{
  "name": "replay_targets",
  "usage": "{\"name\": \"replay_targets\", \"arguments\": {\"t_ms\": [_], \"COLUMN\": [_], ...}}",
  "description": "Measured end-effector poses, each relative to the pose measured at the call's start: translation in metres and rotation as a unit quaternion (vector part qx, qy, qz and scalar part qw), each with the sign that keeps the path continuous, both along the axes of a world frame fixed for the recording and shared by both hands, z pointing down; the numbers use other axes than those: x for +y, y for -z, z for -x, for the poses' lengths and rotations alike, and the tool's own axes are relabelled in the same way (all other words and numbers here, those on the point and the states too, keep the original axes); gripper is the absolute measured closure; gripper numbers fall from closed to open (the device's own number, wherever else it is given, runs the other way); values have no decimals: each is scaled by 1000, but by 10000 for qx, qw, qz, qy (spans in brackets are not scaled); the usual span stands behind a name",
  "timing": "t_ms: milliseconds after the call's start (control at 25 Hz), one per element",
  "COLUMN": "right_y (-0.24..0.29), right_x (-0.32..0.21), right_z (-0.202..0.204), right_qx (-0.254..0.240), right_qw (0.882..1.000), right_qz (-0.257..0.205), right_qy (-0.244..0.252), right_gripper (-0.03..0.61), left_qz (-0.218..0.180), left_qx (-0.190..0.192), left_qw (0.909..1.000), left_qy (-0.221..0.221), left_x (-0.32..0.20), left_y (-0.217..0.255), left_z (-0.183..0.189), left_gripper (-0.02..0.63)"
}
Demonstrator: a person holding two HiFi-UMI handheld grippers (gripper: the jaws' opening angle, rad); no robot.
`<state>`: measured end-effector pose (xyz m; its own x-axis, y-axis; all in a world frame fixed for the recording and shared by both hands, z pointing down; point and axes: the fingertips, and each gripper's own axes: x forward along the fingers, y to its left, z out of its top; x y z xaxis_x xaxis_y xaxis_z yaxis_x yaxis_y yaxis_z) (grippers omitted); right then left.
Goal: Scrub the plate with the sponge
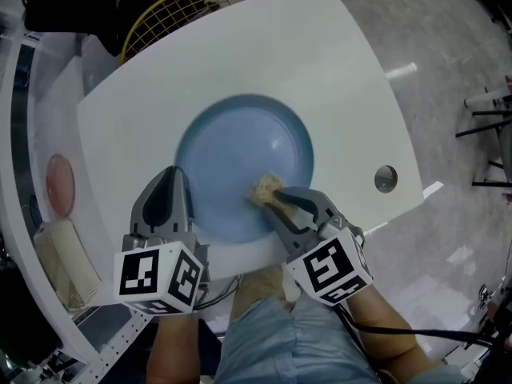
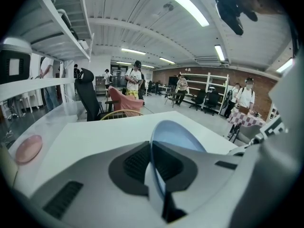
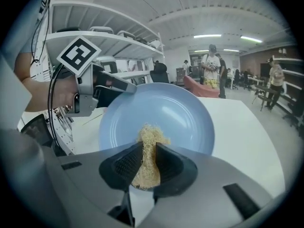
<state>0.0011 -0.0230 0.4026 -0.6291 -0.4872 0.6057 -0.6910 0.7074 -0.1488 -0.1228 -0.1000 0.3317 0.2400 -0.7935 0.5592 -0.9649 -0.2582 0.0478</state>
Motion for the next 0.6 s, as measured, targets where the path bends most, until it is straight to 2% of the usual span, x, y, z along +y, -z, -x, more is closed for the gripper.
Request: {"name": "replay_targets", "arguments": {"t_ms": [600], "right_y": [-2], "right_x": [-45], "right_z": [-47], "right_qx": [424], "right_qw": [9929], "right_qz": [-138], "right_qy": [-1103], "right_gripper": [489], "left_qz": [6], "left_qx": [-2], "left_qw": [9999], "left_qy": [-165], "left_x": [-1], "left_y": [2], "left_z": [-15], "left_gripper": [591]}}
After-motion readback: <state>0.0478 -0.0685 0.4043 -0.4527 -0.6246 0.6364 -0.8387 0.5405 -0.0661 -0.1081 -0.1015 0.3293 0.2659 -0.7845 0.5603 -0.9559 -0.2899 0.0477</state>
